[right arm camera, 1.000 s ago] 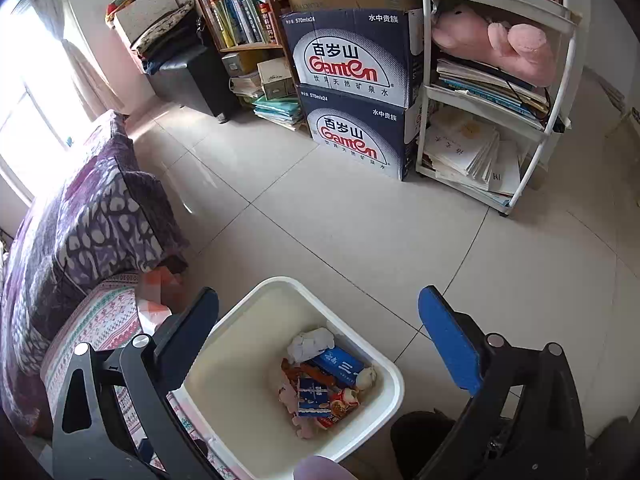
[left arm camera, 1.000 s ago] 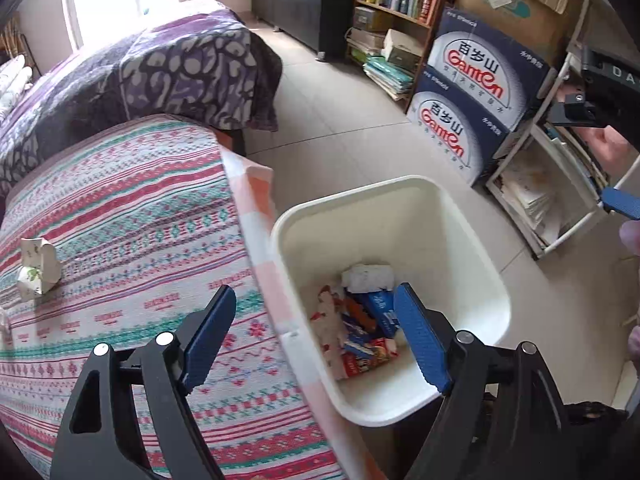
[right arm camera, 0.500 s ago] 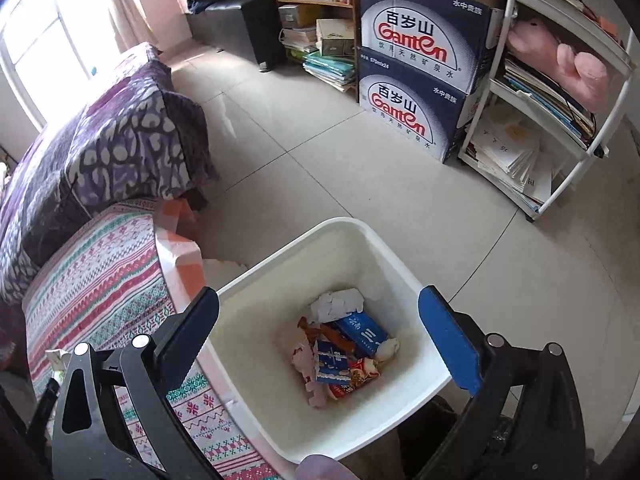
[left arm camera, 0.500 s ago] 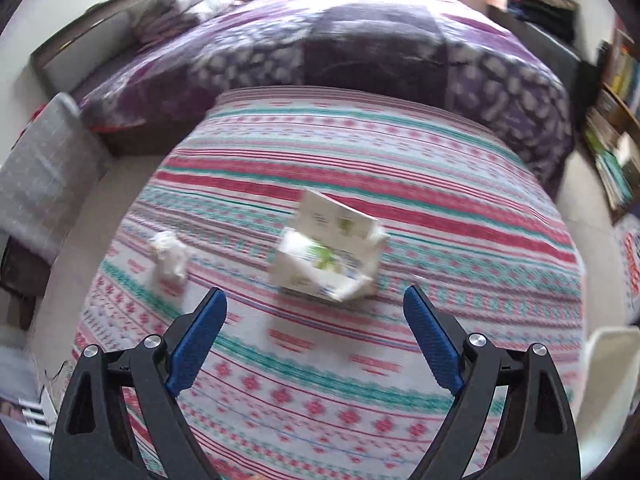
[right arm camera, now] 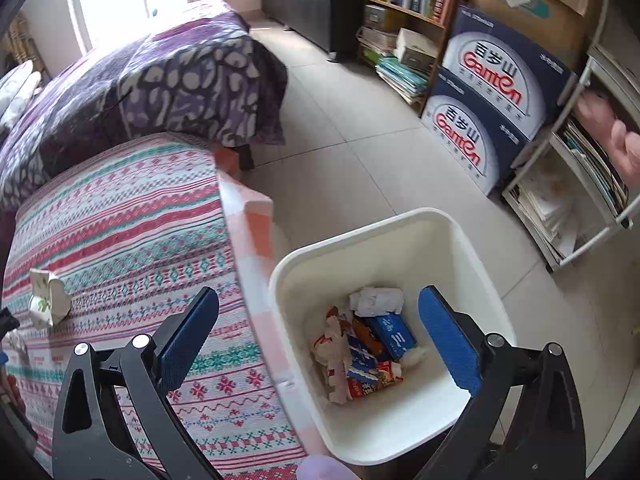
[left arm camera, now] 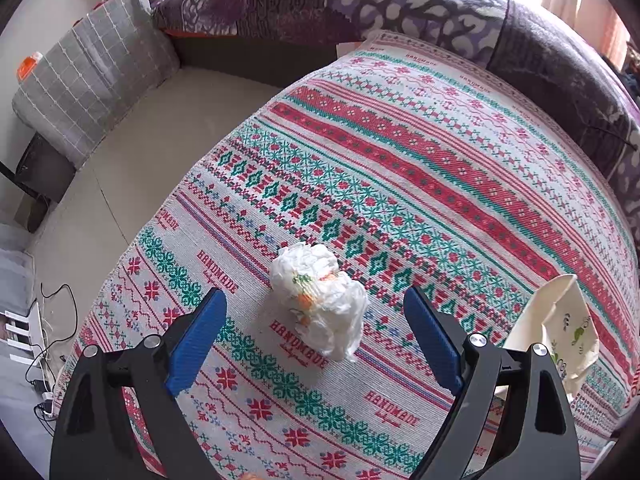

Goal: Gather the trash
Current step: 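Grasp the white tissue bundle with the left gripper while the right grasps the printed paper cup, then carry the paper cup into the bin and open the right gripper while the left holds the tissue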

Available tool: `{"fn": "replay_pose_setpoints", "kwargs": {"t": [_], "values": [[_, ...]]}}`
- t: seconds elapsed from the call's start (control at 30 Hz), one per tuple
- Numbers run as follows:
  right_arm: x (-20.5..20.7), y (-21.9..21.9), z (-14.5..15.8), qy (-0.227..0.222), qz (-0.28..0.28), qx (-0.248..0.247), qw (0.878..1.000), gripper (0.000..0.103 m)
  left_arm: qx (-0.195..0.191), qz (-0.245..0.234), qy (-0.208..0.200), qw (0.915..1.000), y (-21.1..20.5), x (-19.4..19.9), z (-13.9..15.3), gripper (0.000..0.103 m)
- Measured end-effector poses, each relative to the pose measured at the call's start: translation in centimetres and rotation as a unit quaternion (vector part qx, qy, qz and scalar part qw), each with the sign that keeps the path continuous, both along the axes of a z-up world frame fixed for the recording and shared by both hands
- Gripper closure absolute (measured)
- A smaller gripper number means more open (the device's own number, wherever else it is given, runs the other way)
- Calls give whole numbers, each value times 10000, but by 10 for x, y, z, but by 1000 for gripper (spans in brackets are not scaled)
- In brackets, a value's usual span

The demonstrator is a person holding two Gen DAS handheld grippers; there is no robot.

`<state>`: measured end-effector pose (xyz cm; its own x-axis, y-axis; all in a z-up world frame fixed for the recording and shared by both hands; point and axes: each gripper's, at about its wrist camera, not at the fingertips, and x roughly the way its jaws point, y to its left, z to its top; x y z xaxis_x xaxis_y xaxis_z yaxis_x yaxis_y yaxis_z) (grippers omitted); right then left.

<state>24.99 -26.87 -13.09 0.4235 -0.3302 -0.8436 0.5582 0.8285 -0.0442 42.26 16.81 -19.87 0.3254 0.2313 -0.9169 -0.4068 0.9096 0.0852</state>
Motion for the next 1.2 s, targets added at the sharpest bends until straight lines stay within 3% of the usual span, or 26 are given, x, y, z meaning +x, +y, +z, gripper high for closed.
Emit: {"fn": "replay_pose_setpoints", "kwargs": {"t": [0.03,0.17,0.27,0.37,0.47,0.57,0.67,0.77,0.9,0.97,1.03,1.13,1.2], "values": [[3,10,-1,-35,200,-54,9998,7,-117,56,46,9999,5,1,-4,19],[15,51,-8,-173,953,-240,9950,7,-723,62,111,9973,21,2,-12,63],[28,81,-14,-237,1321,150,9908,7,-1125,11,3,9936,26,-3,-4,64],[54,121,-12,-456,1858,687,9791,7,-1277,-21,-268,9914,29,-12,21,65],[86,178,-12,-413,3144,283,9480,7,-1634,-84,-726,9839,39,-25,59,64],[104,231,-20,-225,4543,-639,8883,7,-1767,-92,-1098,9781,53,-33,91,64],[121,263,-39,114,5256,-1151,8428,7,-1910,-1,-1292,9731,68,-39,108,64],[142,278,-55,361,5524,-1309,8225,7,-2101,-1,-1310,9689,76,-40,112,64],[161,288,-70,656,5803,-1530,7972,7,-1839,-140,-1255,9748,74,-47,112,64],[168,291,-74,728,5858,-1618,7908,9,-1766,-197,-1202,9767,72,-46,109,64],[173,290,-76,772,5886,-1399,7925,25,-1713,-279,-1150,9781,68,-44,106,64],[177,287,-74,729,5713,-1046,8108,35,-1496,-422,-1136,9813,58,-42,104,64],[177,283,-67,558,5467,-805,8316,40,-1303,-514,-1187,9830,51,-43,106,64]]}}
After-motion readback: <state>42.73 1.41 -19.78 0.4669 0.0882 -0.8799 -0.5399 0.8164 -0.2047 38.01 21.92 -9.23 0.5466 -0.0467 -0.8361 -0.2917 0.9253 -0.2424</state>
